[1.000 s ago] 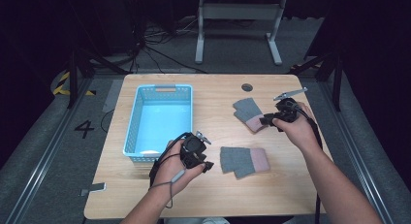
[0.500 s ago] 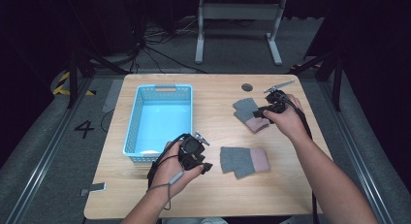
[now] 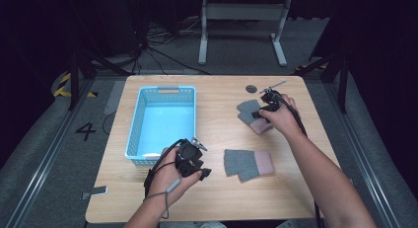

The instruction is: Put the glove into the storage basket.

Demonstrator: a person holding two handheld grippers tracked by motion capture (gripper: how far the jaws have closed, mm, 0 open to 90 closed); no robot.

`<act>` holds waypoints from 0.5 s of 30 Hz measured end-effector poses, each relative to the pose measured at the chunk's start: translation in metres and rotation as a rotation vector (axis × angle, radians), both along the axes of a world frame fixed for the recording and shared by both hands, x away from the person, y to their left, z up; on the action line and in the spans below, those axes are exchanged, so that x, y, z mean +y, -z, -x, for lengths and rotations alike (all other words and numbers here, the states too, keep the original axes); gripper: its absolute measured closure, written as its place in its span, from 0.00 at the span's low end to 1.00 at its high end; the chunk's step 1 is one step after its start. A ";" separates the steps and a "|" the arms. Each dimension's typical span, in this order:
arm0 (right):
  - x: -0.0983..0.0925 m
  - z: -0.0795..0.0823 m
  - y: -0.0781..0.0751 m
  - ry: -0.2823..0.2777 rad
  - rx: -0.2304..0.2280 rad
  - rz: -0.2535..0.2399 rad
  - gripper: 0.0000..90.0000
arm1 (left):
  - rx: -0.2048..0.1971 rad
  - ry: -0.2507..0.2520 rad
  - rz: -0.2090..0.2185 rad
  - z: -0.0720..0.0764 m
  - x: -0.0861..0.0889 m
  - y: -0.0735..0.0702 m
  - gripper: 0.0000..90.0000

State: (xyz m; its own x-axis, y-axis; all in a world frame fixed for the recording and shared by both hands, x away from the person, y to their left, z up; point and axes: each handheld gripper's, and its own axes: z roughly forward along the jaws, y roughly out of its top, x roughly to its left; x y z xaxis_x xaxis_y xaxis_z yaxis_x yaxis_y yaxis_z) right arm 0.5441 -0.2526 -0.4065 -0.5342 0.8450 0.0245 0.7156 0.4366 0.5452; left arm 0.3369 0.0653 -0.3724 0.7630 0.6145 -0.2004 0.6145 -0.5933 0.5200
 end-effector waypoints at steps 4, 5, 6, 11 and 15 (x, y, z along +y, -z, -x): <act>0.000 -0.006 0.006 0.019 0.009 0.008 0.57 | 0.000 -0.006 0.002 0.002 0.002 -0.001 0.66; 0.001 -0.009 0.010 0.027 0.016 0.016 0.56 | -0.002 -0.004 -0.001 0.002 0.003 -0.001 0.66; 0.001 -0.009 0.010 0.027 0.016 0.016 0.56 | -0.001 -0.007 0.001 0.002 0.003 -0.001 0.66; 0.006 -0.015 0.019 0.026 0.033 0.048 0.56 | 0.002 -0.014 0.000 0.004 0.006 0.000 0.66; 0.010 -0.017 0.024 0.028 0.047 0.073 0.56 | 0.002 -0.019 0.002 0.004 0.007 0.000 0.66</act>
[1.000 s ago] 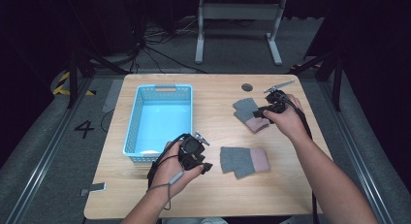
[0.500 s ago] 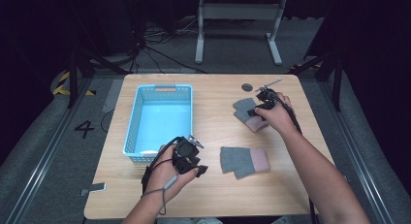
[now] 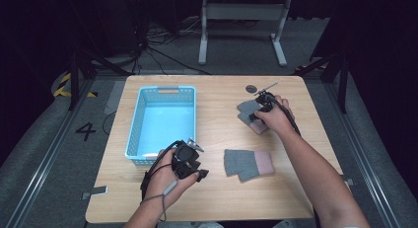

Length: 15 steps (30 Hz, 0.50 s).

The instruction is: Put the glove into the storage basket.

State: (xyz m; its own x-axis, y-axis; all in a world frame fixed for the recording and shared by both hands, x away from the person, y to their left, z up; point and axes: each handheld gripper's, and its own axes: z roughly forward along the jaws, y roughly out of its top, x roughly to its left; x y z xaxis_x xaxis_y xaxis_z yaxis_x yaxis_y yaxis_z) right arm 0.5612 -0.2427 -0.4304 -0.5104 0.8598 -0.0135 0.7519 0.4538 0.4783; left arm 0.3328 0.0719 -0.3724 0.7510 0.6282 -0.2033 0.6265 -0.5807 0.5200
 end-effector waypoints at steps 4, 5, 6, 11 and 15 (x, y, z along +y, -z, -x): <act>0.002 -0.001 0.000 0.005 0.011 0.013 0.58 | 0.001 -0.001 -0.001 0.000 0.000 0.000 0.66; 0.003 -0.001 0.000 0.009 0.015 0.013 0.60 | 0.002 -0.001 0.000 0.000 0.000 0.000 0.66; 0.003 -0.002 0.000 0.012 0.018 0.015 0.62 | 0.002 0.000 0.000 0.000 0.000 0.000 0.66; 0.006 -0.002 -0.002 0.003 0.035 0.040 0.84 | 0.001 0.004 -0.001 -0.001 -0.001 0.000 0.66; 0.006 -0.002 -0.003 -0.016 0.030 0.052 0.89 | 0.000 0.005 0.001 -0.002 0.000 0.000 0.66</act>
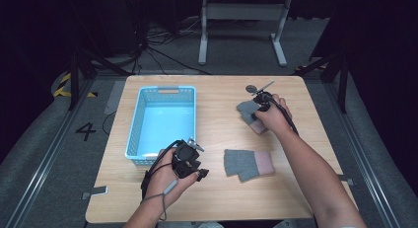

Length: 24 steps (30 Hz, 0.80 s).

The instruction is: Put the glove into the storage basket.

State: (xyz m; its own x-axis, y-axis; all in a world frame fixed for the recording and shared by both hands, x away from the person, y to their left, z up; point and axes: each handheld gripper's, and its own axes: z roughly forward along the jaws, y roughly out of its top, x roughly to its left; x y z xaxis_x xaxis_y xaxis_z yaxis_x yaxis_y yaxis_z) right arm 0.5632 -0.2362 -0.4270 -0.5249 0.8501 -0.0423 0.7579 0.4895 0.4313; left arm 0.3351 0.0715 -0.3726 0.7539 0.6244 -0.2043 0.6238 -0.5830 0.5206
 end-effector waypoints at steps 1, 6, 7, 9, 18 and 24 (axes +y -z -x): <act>0.000 0.000 -0.001 0.002 0.000 -0.001 0.91 | 0.000 0.000 -0.001 0.000 0.000 0.000 0.66; -0.002 0.006 -0.012 -0.018 -0.025 -0.016 0.95 | -0.001 -0.001 0.007 -0.002 0.000 -0.001 0.66; -0.002 0.006 -0.012 -0.018 -0.025 -0.016 0.95 | -0.001 -0.001 0.007 -0.002 0.000 -0.001 0.66; -0.004 0.009 -0.017 -0.025 -0.027 -0.026 0.95 | -0.003 0.005 0.005 -0.002 -0.001 -0.001 0.66; -0.008 0.033 -0.047 -0.079 -0.073 -0.077 0.94 | -0.002 0.023 0.001 -0.005 -0.008 -0.003 0.65; -0.010 0.057 -0.069 -0.132 -0.094 -0.107 0.94 | -0.003 0.038 -0.002 -0.007 -0.013 -0.005 0.65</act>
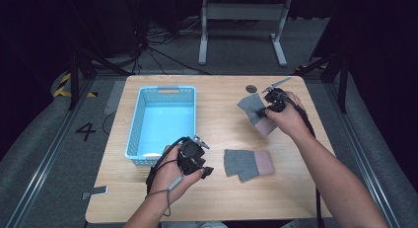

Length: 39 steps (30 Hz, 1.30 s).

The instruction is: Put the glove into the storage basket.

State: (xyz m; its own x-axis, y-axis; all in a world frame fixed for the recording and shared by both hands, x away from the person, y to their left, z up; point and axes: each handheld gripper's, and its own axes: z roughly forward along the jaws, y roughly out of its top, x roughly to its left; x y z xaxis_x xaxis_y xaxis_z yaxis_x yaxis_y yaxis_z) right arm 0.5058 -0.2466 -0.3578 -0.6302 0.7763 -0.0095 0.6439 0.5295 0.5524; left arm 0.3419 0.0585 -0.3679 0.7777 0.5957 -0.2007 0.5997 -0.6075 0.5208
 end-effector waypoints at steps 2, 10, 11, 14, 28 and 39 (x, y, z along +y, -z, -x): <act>-0.001 0.004 -0.003 -0.008 0.000 -0.003 0.94 | 0.002 0.002 0.003 0.000 -0.001 0.000 0.65; -0.005 0.032 -0.021 -0.082 -0.016 -0.023 0.94 | -0.003 0.009 0.004 -0.002 -0.003 -0.001 0.65; -0.005 0.036 -0.023 -0.095 -0.016 -0.024 0.94 | -0.003 0.009 0.006 -0.002 -0.003 -0.001 0.65; -0.004 0.051 -0.027 -0.154 -0.014 -0.025 0.94 | -0.004 0.009 0.005 -0.003 -0.003 -0.001 0.65; -0.002 0.090 -0.024 -0.313 0.032 0.001 0.94 | 0.001 0.012 0.008 -0.003 -0.004 -0.001 0.65; 0.007 0.104 0.003 -0.399 0.089 0.018 0.94 | 0.001 0.010 0.019 -0.004 -0.006 0.002 0.66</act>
